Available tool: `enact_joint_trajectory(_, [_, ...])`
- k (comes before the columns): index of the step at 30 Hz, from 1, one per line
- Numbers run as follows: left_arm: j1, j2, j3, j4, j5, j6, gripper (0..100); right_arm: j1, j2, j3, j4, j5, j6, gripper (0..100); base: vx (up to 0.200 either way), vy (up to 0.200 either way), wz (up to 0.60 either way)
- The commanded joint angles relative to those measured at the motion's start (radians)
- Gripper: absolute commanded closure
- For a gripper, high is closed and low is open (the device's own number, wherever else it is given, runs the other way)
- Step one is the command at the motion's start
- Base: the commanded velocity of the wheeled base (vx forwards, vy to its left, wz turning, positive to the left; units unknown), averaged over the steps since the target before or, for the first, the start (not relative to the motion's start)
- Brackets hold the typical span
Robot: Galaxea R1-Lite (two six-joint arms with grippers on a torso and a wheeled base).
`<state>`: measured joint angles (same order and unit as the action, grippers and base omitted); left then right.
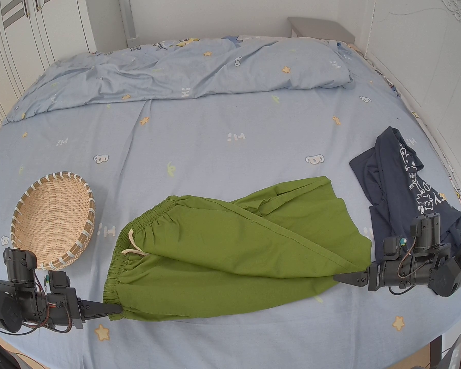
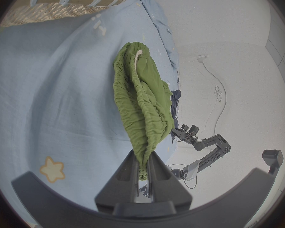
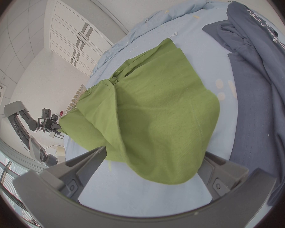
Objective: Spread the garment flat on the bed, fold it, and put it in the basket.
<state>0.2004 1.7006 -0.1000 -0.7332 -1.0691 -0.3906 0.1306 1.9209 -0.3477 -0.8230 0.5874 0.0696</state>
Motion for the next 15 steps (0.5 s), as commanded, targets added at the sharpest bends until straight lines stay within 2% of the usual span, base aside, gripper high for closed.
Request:
enact_joint_trajectory(1, [-0.004,-0.001,0.003,0.0,0.0,0.001,100,-0.002,0.006,0.032,-0.024,0.0,-0.001,0,0.0,0.0,0.0])
enact_joint_trajectory(8, [-0.001,-0.001,0.006,0.0,0.0,0.003,100,-0.013,0.05,0.018,-0.039,-0.006,-0.002,0,0.0,0.0,0.0])
enact_joint_trajectory(9, [-0.003,-0.001,0.006,0.0,0.0,0.003,100,-0.016,0.056,0.018,-0.047,-0.008,-0.002,100,0.0,0.0,0.0])
enact_joint_trajectory(15, [-0.004,-0.001,0.006,0.0,0.0,0.003,100,-0.036,0.083,0.019,-0.102,-0.008,0.001,100,0.0,0.0,0.0])
